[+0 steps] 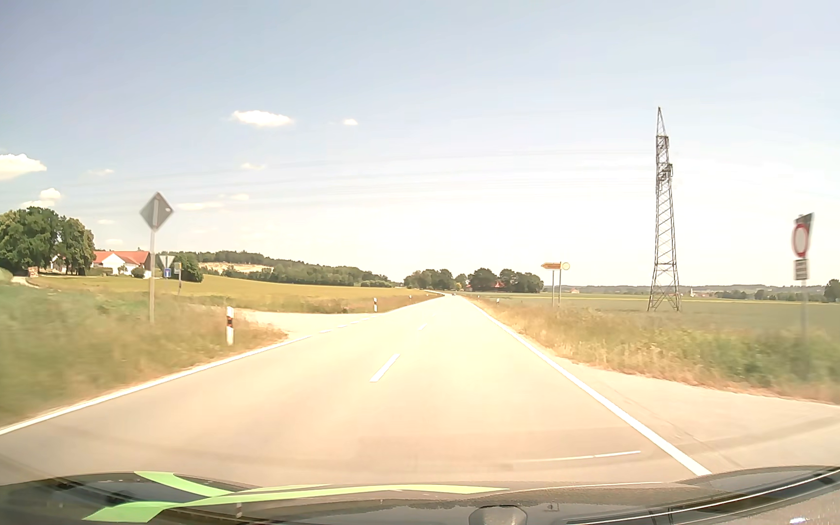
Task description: Follow the waypoints while adhering to traffic rules and regulations
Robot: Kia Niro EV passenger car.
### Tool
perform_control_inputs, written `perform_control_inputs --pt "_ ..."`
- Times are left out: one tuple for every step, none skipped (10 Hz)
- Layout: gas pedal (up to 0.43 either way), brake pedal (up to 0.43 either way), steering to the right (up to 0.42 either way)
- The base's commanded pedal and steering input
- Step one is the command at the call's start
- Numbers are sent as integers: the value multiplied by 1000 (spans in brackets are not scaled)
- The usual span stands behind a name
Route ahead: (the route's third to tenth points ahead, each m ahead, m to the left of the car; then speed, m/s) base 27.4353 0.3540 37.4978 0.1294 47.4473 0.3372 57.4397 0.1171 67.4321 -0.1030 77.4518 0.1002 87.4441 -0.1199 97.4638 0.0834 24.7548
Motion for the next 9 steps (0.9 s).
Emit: perform_control_inputs --pt "240 0 1" --pt "240 0 2" --pt "240 0 1" --pt "240 0 1" --pt "228 0 1" --pt "228 0 1" --pt "228 0 1" --pt "240 0 1" --pt "240 0 1"
